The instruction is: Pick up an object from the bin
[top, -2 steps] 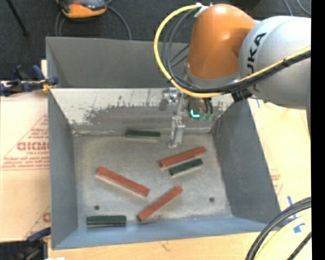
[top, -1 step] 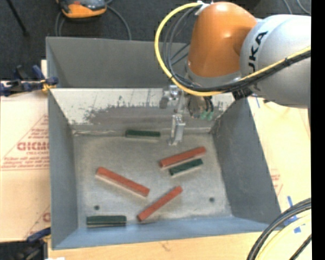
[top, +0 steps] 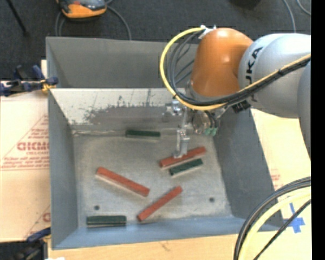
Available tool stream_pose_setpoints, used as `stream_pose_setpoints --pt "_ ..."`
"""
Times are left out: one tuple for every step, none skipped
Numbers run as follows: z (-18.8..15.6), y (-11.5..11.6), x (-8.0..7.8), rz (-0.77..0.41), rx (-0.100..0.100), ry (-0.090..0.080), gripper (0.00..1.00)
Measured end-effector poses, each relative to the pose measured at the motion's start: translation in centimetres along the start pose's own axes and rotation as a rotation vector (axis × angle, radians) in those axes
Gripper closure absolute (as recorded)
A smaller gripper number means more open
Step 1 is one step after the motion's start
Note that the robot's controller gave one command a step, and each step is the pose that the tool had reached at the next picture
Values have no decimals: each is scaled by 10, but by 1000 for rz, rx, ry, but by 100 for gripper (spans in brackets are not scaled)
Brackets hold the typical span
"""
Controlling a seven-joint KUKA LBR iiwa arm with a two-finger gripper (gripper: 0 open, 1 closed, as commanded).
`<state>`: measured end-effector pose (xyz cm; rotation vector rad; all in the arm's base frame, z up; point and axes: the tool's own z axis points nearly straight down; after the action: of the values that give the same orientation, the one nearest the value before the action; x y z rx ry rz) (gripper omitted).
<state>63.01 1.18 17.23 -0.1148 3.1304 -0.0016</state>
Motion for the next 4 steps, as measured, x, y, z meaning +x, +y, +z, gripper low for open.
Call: stream_pose_setpoints --pt "16 -39 4 -24 -1 11 0" --pt "39 -38 12 -296 -1 4 0" --pt "102 -45 19 -238 -3 6 0" --pt "97 -52 5 -295 -1 0 100"
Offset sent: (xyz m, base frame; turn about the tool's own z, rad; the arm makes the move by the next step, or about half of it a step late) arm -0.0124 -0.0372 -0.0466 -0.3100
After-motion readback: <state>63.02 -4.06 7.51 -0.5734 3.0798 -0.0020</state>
